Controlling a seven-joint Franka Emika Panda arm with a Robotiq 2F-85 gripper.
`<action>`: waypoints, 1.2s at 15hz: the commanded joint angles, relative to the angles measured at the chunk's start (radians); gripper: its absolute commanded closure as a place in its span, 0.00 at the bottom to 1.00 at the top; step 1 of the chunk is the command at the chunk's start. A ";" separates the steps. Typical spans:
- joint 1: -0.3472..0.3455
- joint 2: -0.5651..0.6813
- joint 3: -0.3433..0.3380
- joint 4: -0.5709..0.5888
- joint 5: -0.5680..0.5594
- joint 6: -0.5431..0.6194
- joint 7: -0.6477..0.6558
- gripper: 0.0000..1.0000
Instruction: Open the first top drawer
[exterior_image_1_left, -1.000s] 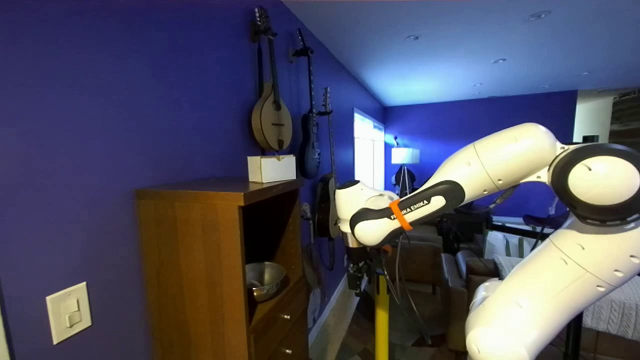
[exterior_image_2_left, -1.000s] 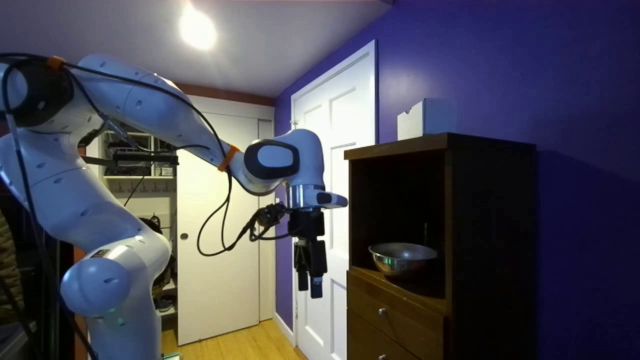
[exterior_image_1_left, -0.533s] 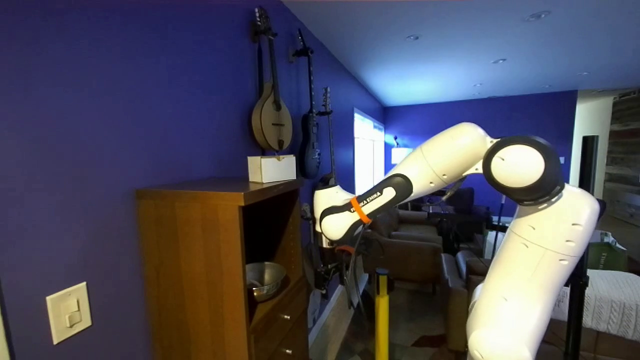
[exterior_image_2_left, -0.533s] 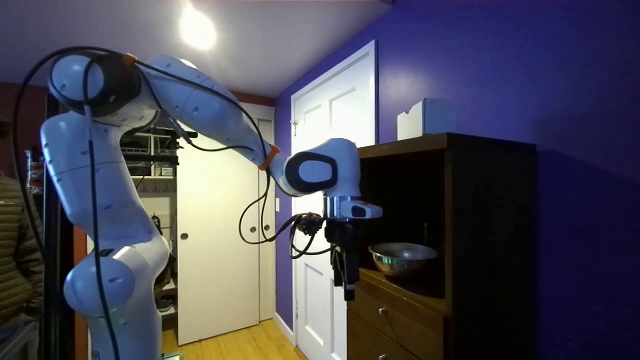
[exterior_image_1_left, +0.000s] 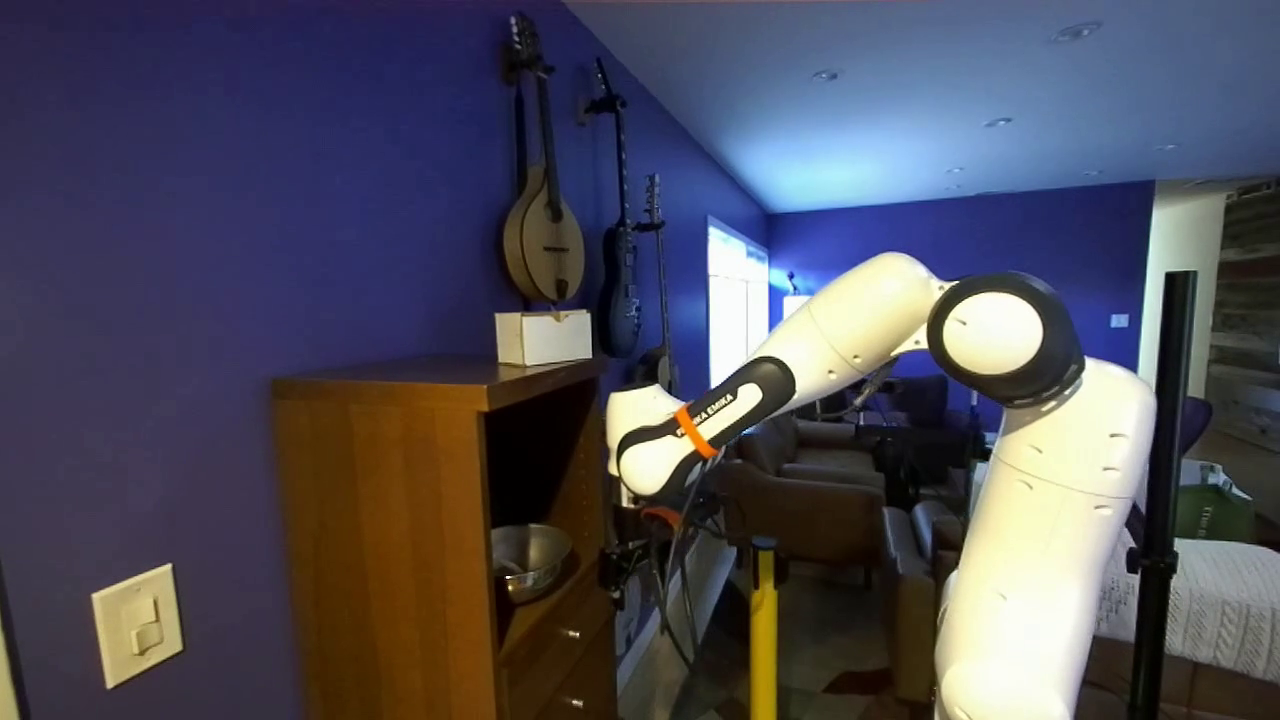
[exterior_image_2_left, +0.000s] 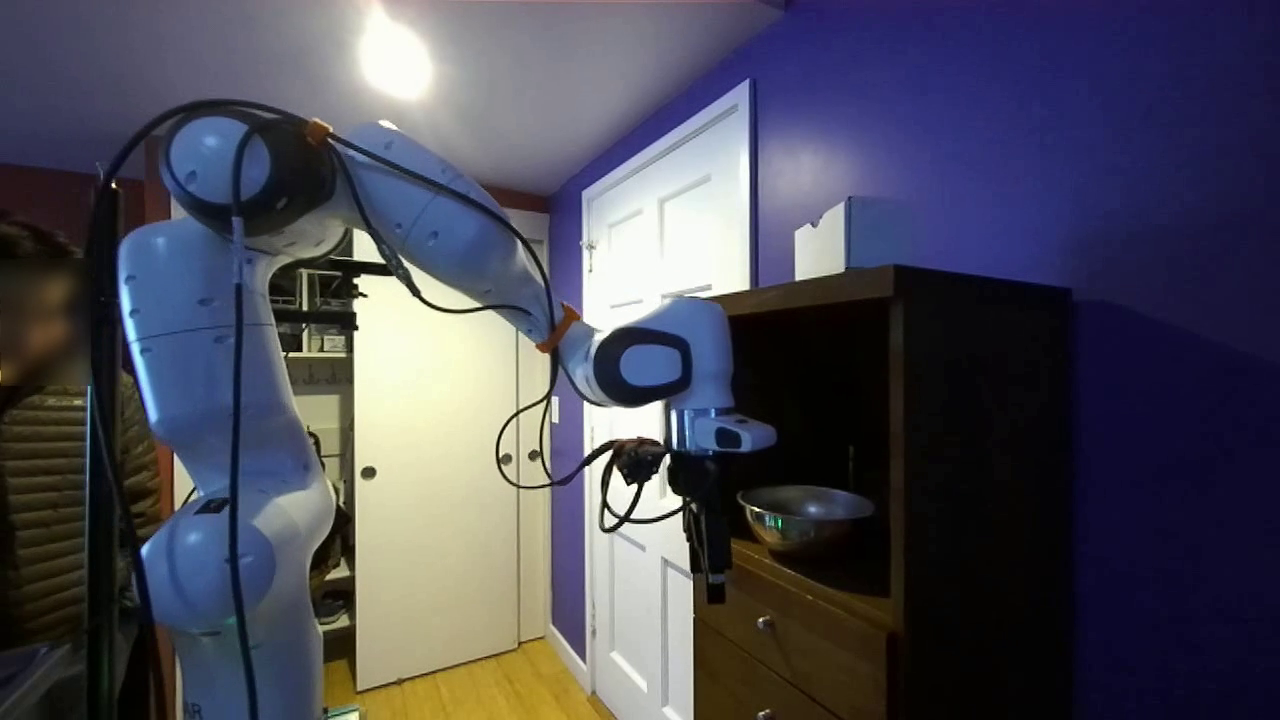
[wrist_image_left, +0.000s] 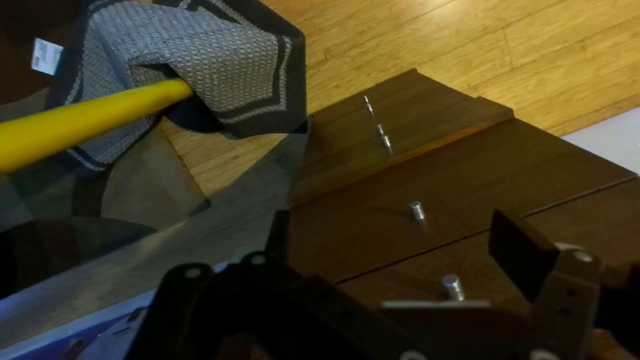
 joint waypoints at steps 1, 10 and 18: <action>0.033 0.114 0.011 0.012 0.068 0.203 0.059 0.00; 0.052 0.211 0.017 -0.039 0.294 0.527 -0.383 0.00; 0.023 0.250 -0.011 -0.005 0.371 0.427 -0.709 0.48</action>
